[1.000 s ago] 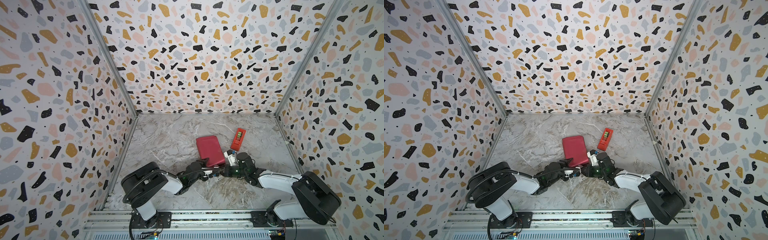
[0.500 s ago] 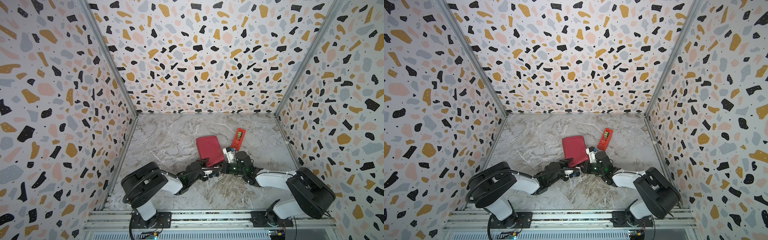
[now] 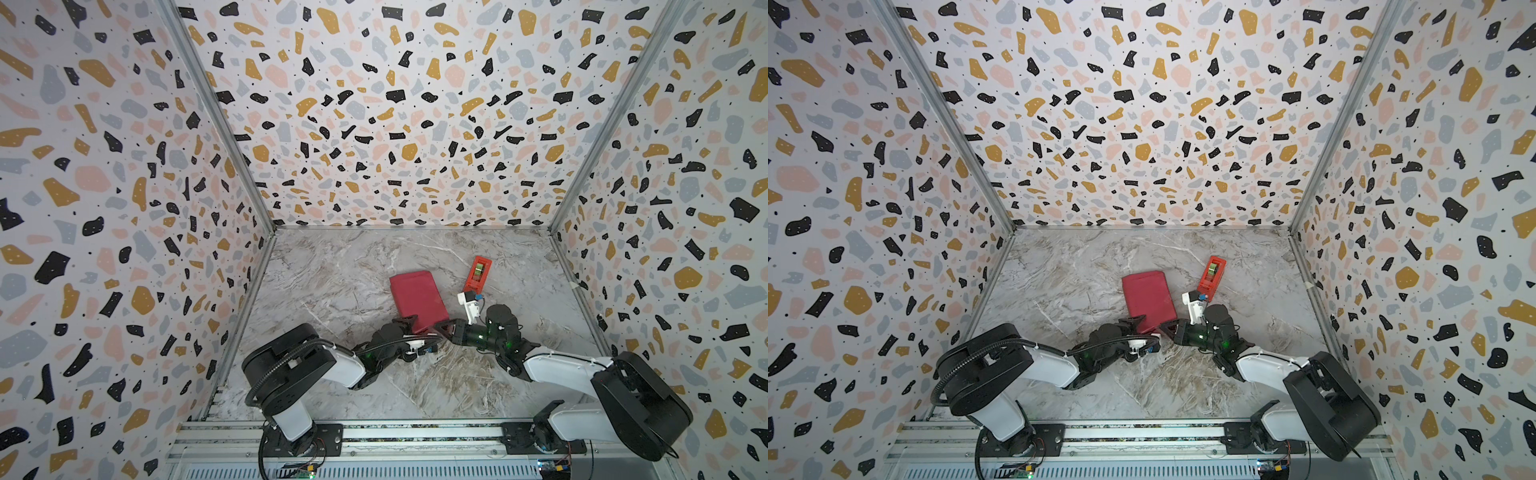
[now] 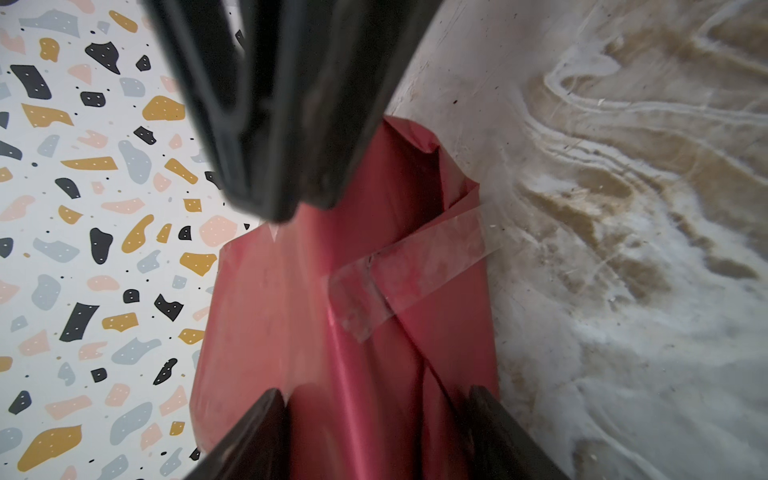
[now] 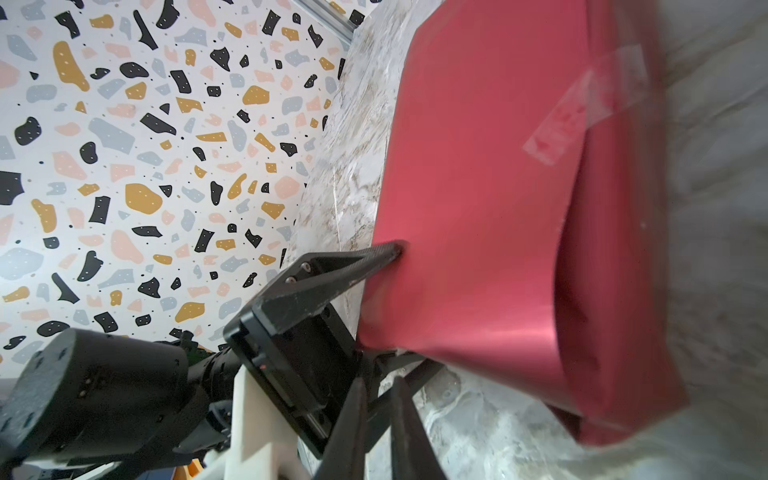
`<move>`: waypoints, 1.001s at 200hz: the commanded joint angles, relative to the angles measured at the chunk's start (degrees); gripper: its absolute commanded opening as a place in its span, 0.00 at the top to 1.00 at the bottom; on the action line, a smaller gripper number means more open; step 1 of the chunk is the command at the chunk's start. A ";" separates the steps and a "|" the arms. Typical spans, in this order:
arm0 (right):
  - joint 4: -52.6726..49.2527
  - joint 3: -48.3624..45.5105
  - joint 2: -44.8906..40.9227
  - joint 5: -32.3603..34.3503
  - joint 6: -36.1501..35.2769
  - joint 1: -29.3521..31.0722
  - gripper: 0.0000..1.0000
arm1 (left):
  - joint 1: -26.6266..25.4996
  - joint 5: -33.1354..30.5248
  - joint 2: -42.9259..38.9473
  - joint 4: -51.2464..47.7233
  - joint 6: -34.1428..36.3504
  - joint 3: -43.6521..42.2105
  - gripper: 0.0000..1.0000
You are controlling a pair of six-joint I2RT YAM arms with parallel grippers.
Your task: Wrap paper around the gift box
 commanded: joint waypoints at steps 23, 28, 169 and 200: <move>-8.69 -4.62 -7.03 2.96 -7.57 -0.30 0.83 | 0.23 0.93 -4.52 -2.54 -6.40 1.07 0.17; -9.81 -4.63 -7.93 3.36 -8.37 -0.34 0.82 | 0.22 0.85 -5.31 -2.43 -7.31 1.22 0.16; -1.42 3.01 8.04 15.91 -14.76 5.87 0.77 | 2.90 -10.96 -26.91 -16.82 -72.40 -0.02 0.06; 3.09 1.03 12.20 18.45 -14.91 5.93 0.79 | 4.10 -8.96 -26.07 -19.78 -76.45 1.17 0.06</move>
